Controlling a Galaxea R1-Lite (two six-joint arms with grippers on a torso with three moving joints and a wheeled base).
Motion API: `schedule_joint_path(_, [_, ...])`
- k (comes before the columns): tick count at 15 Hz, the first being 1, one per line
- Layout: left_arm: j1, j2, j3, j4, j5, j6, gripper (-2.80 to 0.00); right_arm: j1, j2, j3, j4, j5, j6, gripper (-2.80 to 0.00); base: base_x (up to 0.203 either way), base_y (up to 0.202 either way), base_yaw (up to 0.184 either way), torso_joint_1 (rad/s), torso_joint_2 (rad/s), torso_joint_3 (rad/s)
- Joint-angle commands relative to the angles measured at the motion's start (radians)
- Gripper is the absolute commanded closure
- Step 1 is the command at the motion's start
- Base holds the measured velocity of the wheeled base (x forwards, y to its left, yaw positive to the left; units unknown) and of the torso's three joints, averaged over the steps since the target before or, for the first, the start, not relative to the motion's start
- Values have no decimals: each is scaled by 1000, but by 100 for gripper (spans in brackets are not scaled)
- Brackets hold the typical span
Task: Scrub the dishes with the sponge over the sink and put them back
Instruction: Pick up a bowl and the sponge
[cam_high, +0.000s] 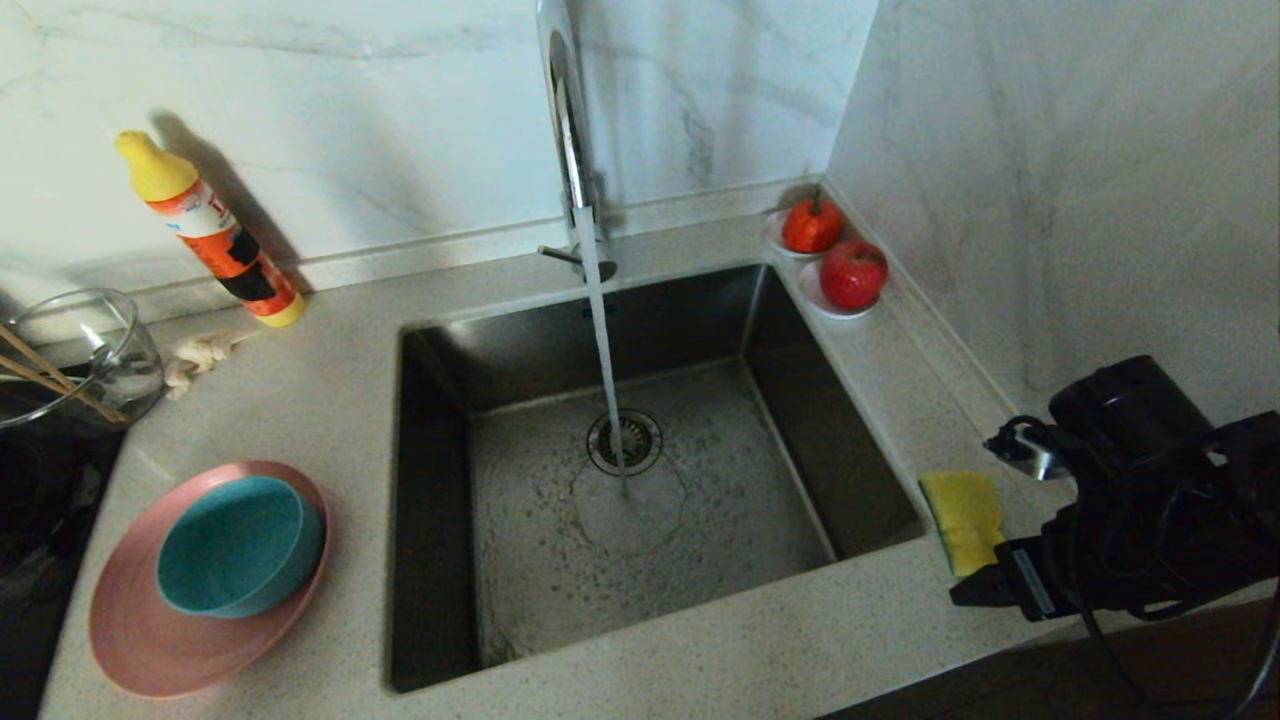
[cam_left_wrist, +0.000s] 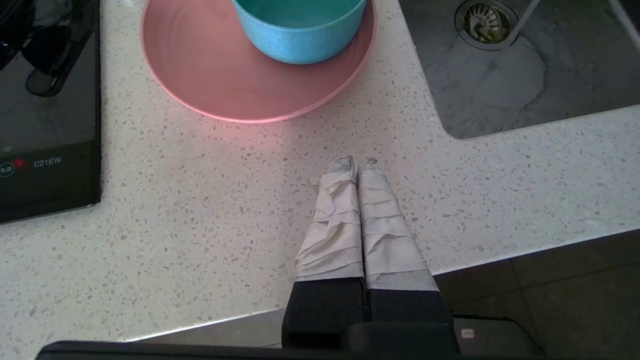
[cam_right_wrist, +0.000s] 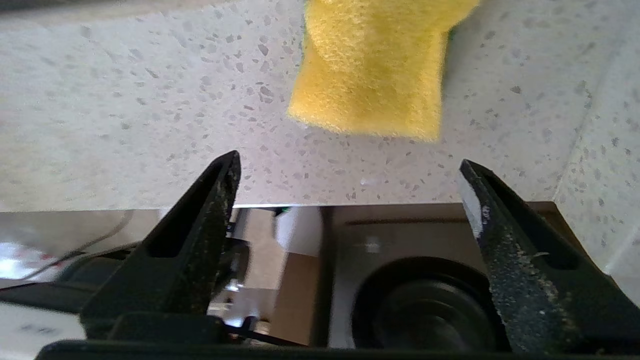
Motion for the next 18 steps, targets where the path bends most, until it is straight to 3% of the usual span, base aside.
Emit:
schedule_joint_path(1, [0,0,0,1,1,0,0,37,22,-3,1,-8,2,-280,0,0,0,0,0,0])
schedule_joint_path(6, [0,2,0,1,1,0,0,45,59,-4,-81,-55,6,-280,0,0,0,0,0,0])
schedule_joint_path(10, [0,0,0,1,1,0,0,45,66,-10,-78,-54,15,-280,0,0,0,0,0,0])
schedule_joint_path(12, [0,2,0,1,1,0,0,54,69,-25,-84,-50,63,-280,0,0,0,0,0,0])
schedule_joint_path(18, [0,0,0,1,1,0,0,55,67,-54,-87,-40,68,-280,0,0,0,0,0,0])
